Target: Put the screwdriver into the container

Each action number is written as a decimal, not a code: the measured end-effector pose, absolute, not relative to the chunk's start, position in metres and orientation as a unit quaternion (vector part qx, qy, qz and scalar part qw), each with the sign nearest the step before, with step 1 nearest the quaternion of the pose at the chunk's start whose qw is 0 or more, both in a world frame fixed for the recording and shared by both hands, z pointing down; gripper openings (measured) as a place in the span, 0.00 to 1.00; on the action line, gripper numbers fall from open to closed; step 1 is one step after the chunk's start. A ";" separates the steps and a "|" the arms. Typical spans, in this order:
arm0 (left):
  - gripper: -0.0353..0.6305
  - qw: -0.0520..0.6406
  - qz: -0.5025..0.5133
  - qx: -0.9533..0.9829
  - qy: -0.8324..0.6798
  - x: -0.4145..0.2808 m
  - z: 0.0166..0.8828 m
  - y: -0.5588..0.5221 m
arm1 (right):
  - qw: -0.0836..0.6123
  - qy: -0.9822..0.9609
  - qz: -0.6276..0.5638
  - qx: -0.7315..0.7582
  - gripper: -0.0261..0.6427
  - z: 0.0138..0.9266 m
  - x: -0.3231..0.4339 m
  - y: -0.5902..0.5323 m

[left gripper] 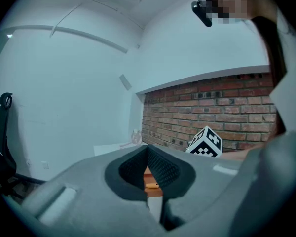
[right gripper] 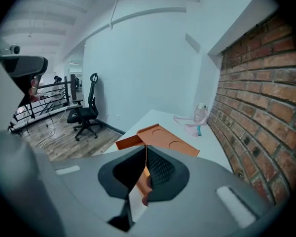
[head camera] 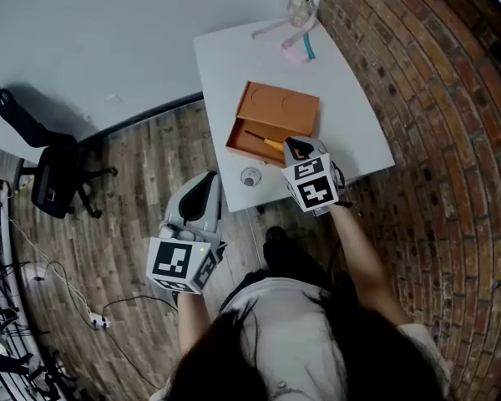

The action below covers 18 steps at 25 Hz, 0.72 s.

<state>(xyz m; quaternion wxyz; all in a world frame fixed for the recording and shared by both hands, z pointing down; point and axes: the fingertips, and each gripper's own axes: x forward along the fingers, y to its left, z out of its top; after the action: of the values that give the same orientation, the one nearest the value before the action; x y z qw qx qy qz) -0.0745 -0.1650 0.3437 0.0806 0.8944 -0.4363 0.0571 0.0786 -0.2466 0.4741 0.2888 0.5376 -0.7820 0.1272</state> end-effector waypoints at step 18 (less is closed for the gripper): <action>0.06 0.058 0.034 0.908 -0.414 -0.086 0.325 -0.091 | 0.211 -0.770 0.100 0.594 0.05 0.415 0.076 -0.150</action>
<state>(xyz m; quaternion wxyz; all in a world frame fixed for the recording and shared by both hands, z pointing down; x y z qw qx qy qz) -0.0861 -0.0910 0.3252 0.0579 0.9079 -0.4137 0.0343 0.0764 -0.1502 0.4147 0.2112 0.5939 -0.7699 0.0999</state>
